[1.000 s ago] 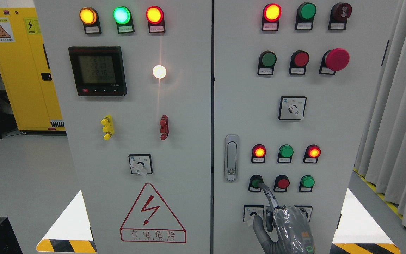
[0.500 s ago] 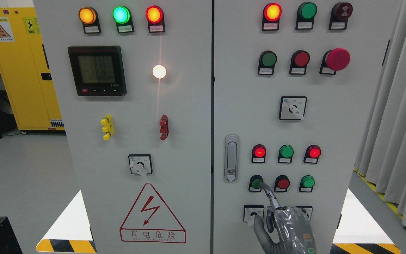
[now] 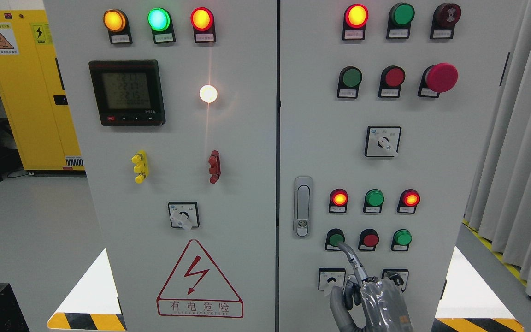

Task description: Press green start button

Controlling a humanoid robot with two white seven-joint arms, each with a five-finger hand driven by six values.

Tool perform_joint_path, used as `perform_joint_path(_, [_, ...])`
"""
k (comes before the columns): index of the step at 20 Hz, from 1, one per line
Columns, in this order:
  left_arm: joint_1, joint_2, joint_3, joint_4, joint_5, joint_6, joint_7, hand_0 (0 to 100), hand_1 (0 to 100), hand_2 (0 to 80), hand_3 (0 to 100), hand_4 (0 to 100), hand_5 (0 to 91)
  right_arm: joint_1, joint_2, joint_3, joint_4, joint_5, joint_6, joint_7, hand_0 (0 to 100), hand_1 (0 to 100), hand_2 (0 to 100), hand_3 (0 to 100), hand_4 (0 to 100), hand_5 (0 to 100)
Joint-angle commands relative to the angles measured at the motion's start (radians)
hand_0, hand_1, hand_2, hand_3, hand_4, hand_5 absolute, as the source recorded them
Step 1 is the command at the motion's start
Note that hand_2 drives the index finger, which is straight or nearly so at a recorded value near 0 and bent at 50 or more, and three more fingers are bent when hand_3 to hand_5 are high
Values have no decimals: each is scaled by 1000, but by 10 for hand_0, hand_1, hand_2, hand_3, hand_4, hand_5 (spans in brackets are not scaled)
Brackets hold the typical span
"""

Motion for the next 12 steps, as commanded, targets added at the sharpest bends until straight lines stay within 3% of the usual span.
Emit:
perform_joint_path(1, [0, 0, -1, 0, 0, 0, 0, 120, 556, 0, 0, 0, 0, 72, 15, 62, -130, -331, 3, 16, 813, 783, 0, 178, 249, 289])
perform_joint_path(4, [0, 0, 0, 0, 0, 0, 0, 120, 556, 0, 0, 0, 0, 108, 15, 62, -141, -407, -7, 16, 811, 764, 0, 21, 42, 45])
perform_joint_path(8, [0, 0, -1, 0, 0, 0, 0, 120, 556, 0, 0, 0, 0, 136, 28, 65, -145, -456, -29, 14, 866, 735, 0, 0, 0, 0])
perform_joint_path(12, [0, 0, 0, 0, 0, 0, 0, 120, 556, 0, 0, 0, 0, 136, 38, 80, -155, -463, -26, 11, 859, 722, 0, 0, 0, 0])
